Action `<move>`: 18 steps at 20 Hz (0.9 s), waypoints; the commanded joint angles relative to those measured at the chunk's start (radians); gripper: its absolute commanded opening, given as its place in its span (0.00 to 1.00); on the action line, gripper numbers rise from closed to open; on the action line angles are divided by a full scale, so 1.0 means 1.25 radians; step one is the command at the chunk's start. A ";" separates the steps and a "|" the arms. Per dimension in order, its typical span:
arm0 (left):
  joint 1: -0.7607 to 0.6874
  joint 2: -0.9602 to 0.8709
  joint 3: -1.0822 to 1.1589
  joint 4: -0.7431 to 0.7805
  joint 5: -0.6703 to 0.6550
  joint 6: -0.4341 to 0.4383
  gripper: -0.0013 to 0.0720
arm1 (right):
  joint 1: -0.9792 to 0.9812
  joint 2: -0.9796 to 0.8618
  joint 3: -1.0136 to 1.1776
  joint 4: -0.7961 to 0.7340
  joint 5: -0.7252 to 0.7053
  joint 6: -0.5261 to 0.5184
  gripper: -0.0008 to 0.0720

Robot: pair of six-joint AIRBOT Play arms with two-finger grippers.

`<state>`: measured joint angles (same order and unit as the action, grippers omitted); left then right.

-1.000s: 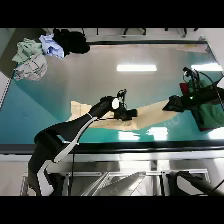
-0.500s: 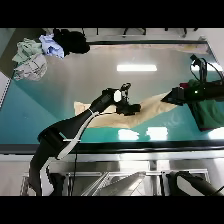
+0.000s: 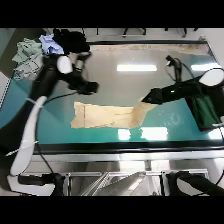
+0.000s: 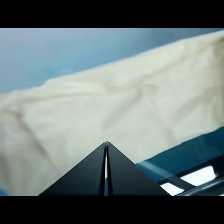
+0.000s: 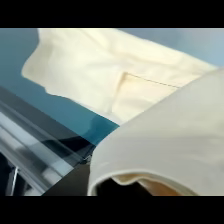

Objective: Fold the shirts.

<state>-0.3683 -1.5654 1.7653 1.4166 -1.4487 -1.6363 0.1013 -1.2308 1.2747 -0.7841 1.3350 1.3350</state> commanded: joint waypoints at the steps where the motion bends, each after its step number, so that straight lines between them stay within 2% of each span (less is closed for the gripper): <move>1: 0.167 0.158 -0.088 0.065 -0.006 0.019 0.03 | 0.129 -0.078 0.001 0.079 -0.112 0.004 0.04; 5: 0.324 0.279 -0.219 0.060 0.057 0.019 0.03 | 0.244 -0.179 0.010 0.276 -0.256 -0.075 0.04; 8: 0.395 0.338 -0.321 0.060 0.094 0.034 0.03 | 0.305 -0.230 0.072 0.324 -0.308 -0.093 0.04; 15: 0.428 0.365 -0.441 0.059 0.124 0.040 0.03 | 0.391 -0.363 0.166 0.331 -0.399 -0.094 0.04; 17: 0.428 0.365 -0.439 0.059 0.130 0.040 0.03 | 0.417 -0.414 0.166 0.384 -0.462 -0.148 0.04; 18: 0.428 0.365 -0.439 0.059 0.130 0.040 0.03 | 0.431 -0.443 0.166 0.448 -0.492 -0.192 0.04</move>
<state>0.1616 -1.1133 1.2312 1.4887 -1.2964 -1.5875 0.5938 -1.7004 1.4704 -0.3416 0.8280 1.1854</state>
